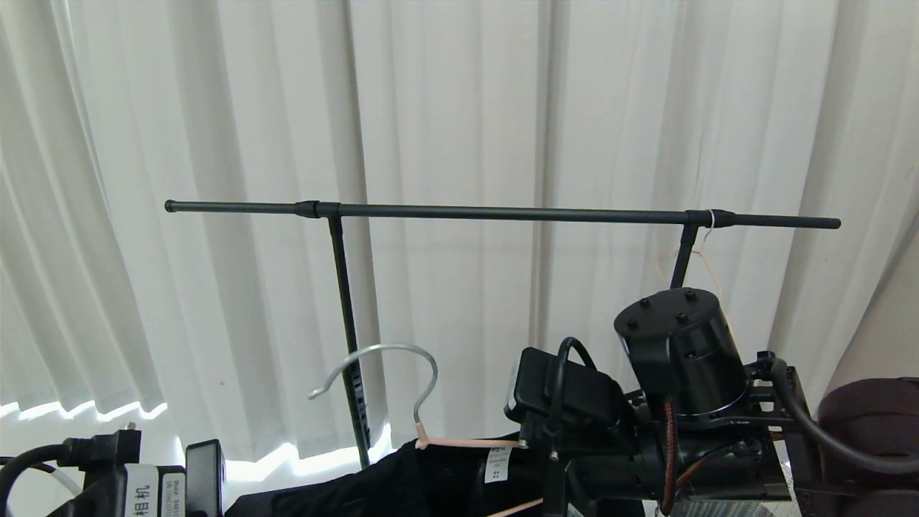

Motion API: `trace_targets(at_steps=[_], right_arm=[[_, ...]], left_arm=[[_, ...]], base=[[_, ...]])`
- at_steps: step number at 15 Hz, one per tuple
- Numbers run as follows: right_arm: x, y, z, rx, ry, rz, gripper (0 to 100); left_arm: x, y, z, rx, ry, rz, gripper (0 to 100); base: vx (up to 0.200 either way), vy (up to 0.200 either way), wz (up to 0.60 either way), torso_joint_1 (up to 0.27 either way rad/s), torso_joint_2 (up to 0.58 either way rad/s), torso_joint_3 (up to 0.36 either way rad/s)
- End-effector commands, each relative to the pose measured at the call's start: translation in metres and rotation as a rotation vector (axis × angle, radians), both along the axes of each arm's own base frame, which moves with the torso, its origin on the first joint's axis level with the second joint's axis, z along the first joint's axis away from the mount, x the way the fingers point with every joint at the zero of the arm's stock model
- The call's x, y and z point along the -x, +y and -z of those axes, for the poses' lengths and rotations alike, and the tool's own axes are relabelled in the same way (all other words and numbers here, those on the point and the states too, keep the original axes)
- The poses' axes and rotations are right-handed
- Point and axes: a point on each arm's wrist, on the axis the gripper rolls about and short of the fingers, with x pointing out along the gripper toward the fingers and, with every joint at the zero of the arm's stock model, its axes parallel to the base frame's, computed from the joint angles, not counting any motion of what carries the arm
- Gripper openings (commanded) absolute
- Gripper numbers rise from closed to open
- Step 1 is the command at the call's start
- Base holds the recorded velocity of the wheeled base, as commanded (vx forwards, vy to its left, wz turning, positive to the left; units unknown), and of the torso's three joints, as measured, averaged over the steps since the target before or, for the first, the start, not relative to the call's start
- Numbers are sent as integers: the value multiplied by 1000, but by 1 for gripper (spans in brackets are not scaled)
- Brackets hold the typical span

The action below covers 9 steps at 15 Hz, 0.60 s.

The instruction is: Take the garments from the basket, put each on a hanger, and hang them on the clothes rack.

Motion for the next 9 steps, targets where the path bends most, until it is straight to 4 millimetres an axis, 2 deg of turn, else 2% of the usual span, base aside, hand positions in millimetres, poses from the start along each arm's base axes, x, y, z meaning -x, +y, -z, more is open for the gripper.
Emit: trace_targets(at_steps=[1, 7, 9], right_arm=[[2, -2, -5, -14, -10, -2, 0], [5, -16, -20, -50, -54, 12, 0], [-1, -32, -20, -29, -96, 37, 0]], left_arm=[[-1, -1, 1, -8, 4, -3, 100], [-6, 5, 4, -12, 26, -65, 100], [-8, 14, 8, -12, 35, -133, 100]], base=[[0, 0, 0, 0, 0, 0], [0, 0, 0, 0, 0, 0], [0, 0, 0, 0, 0, 0]])
